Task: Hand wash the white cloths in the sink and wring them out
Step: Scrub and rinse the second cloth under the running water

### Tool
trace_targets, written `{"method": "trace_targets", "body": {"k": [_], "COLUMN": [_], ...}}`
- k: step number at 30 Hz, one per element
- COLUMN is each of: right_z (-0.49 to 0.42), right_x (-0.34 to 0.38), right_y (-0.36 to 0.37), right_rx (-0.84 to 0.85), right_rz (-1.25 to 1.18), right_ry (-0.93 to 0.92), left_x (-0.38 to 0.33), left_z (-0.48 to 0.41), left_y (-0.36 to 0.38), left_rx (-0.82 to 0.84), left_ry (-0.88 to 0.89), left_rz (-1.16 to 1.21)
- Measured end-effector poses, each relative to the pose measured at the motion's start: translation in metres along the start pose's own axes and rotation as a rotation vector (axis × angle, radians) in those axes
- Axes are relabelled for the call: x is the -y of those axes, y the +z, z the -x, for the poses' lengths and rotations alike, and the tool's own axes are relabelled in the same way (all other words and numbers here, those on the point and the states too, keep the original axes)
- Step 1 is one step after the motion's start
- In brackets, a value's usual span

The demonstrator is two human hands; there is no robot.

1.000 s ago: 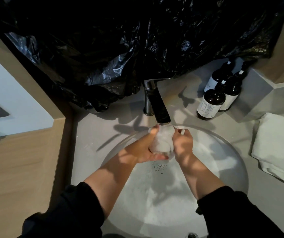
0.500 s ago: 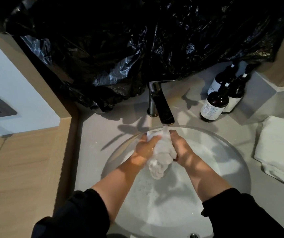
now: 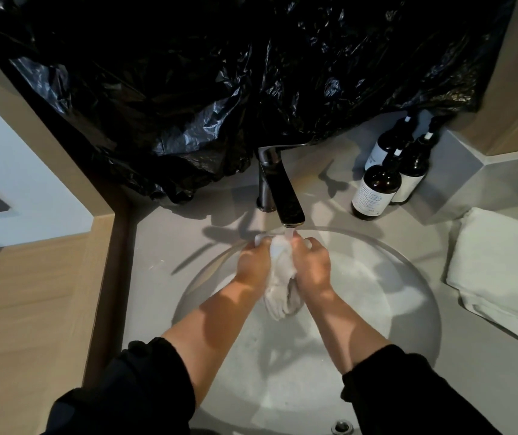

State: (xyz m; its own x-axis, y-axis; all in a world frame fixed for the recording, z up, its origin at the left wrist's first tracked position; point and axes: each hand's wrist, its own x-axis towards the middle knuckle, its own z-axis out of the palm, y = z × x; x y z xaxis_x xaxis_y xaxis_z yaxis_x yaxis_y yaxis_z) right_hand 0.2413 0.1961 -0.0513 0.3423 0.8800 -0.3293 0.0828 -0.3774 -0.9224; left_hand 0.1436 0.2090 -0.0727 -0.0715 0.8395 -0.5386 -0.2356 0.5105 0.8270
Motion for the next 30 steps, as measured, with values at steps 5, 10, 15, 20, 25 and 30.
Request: {"method": "trace_targets", "body": {"k": [5,10,15,20,25,30], "right_z": [-0.012,-0.027,-0.006,0.005,0.001,-0.007], "right_x": [0.008,-0.003,0.03,0.092,0.129,0.124], "right_y": [-0.003,-0.009,-0.044,-0.062,-0.053,-0.058], "right_rx": [-0.048,0.218,0.235,-0.152,-0.022,-0.033], "right_rz": [0.035,0.076,0.58,0.936,1.238,1.417], "right_ry": [0.057,0.191,-0.127,-0.806,-0.788,-0.783], "left_x": [-0.016,-0.021,-0.026,-0.03,-0.019,-0.033], "left_z": [0.014,0.019,0.03,0.029,0.044,0.064], "left_y": [-0.007,-0.009,-0.004,0.001,-0.004,-0.018], "left_rx": [0.338,0.422,0.417,0.54,0.803,0.447], "left_ry": [-0.058,-0.083,-0.11,-0.028,0.124,0.001], "left_rz": [0.03,0.113,0.185,0.118,0.142,0.118]}}
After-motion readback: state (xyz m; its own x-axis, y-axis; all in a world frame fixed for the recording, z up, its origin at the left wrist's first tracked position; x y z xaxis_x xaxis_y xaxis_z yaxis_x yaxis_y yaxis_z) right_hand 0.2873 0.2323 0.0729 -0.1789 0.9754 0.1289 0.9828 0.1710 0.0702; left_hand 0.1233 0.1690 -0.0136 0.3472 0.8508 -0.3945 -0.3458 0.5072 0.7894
